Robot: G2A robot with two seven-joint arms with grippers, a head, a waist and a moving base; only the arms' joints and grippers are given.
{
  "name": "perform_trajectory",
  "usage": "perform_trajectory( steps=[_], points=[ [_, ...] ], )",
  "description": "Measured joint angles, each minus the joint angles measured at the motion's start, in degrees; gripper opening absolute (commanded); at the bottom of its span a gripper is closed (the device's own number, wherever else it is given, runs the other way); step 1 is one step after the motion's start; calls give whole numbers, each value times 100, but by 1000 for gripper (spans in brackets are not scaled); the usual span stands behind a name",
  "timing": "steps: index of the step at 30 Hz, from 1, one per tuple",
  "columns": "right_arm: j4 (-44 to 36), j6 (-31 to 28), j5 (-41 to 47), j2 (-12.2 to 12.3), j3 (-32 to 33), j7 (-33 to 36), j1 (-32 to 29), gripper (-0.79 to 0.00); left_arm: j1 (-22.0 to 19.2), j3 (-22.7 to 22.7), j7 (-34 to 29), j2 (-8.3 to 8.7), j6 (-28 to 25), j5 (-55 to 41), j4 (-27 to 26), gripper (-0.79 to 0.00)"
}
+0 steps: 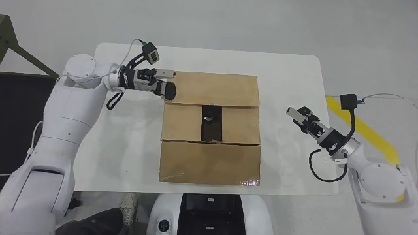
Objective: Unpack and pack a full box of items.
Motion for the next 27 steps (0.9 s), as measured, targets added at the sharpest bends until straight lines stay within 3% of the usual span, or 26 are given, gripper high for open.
perform_trajectory(
  steps=[15,27],
  points=[
    [0,0,0,0,0,0,0,0,-197,298,0,125,-175,56,98,0],
    [0,0,0,0,0,0,0,0,-200,303,0,127,-177,51,97,0]
  ],
)
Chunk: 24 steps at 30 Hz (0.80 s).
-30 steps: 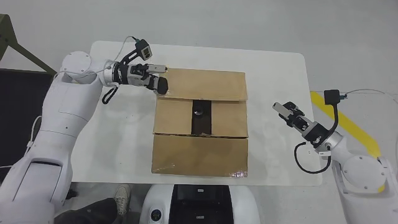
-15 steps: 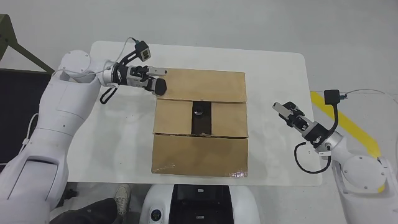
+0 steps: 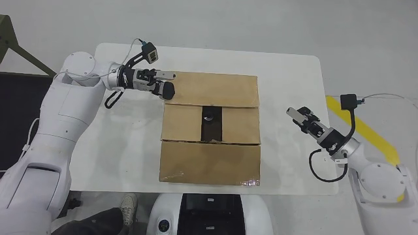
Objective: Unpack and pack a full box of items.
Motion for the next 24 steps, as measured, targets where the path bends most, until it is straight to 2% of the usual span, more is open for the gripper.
perform_trajectory(
  steps=[24],
  points=[
    [12,74,69,-2,-45,-7,-2,0,0,0,0,0,0,0,0,0]
  ],
)
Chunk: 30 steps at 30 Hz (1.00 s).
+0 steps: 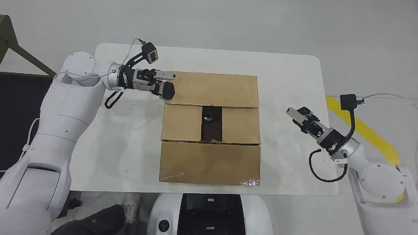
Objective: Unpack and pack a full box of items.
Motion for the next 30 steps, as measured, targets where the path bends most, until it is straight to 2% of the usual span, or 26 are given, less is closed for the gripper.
perform_trajectory(
  steps=[8,19,23,30],
  points=[
    [-5,465,837,0,209,71,-335,0,0,0,0,0,0,0,0,0],
    [-306,609,1241,29,246,649,-1113,0,0,0,0,0,0,0,0,0],
    [-637,500,947,50,185,799,-1404,0,0,0,0,0,0,0,0,0],
    [-919,367,336,57,-67,592,-1824,0,0,0,0,0,0,0,0,0]
  ],
)
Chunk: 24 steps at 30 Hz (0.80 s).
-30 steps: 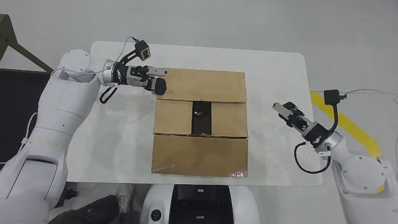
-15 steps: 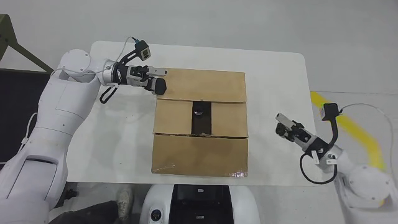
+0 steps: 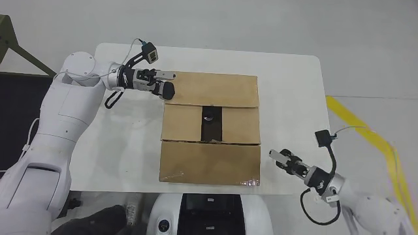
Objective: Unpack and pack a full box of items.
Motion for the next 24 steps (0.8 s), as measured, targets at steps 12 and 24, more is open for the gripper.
perform_trajectory(
  steps=[12,24],
  points=[
    [375,95,475,17,-686,470,132,0,0,0,0,0,0,0,0,0],
    [543,303,1329,24,-868,444,359,0,0,0,0,0,0,0,0,0]
  ],
)
